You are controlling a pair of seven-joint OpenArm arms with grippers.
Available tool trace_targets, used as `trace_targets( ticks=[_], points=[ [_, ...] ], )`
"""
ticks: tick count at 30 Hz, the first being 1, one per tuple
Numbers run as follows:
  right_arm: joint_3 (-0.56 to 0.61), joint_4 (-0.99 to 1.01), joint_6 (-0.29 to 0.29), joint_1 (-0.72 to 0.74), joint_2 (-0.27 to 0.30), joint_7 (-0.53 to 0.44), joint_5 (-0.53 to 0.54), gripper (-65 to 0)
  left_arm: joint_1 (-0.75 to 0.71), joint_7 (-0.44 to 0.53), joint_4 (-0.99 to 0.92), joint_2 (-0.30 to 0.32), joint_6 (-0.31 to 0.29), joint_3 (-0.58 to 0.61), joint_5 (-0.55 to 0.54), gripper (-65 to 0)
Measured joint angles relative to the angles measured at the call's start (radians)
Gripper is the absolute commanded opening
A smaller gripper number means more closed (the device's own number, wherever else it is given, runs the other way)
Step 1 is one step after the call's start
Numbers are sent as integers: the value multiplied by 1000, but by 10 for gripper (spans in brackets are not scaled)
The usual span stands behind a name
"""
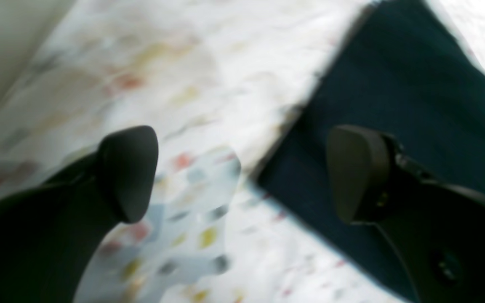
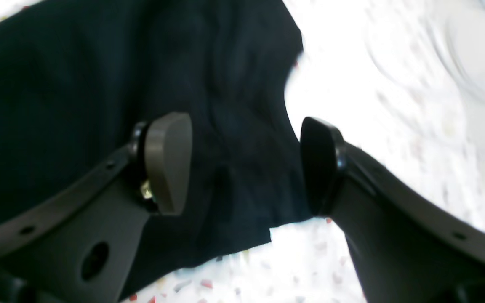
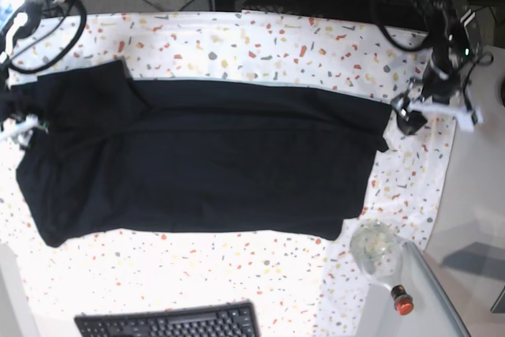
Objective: Layout the t-shirt on the table in an organized manner, then fold the t-shirt properly
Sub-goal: 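Release the fold and regrasp the shirt's folded edge with both grippers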
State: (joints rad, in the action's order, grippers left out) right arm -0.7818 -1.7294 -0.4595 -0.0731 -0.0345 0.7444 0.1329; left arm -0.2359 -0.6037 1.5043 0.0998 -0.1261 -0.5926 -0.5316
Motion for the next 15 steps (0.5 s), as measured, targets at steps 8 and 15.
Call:
trace_targets(
  ticks=[8,15],
  points=[
    [-63,3,-1,-153,2,0,306,-267,-24,220,-213,-8,-130,91,-23,-49],
    [-120,79,-6,-129,-8,-9,338,-270,55,249,-285,3,-117,117,-19,-59]
  ],
)
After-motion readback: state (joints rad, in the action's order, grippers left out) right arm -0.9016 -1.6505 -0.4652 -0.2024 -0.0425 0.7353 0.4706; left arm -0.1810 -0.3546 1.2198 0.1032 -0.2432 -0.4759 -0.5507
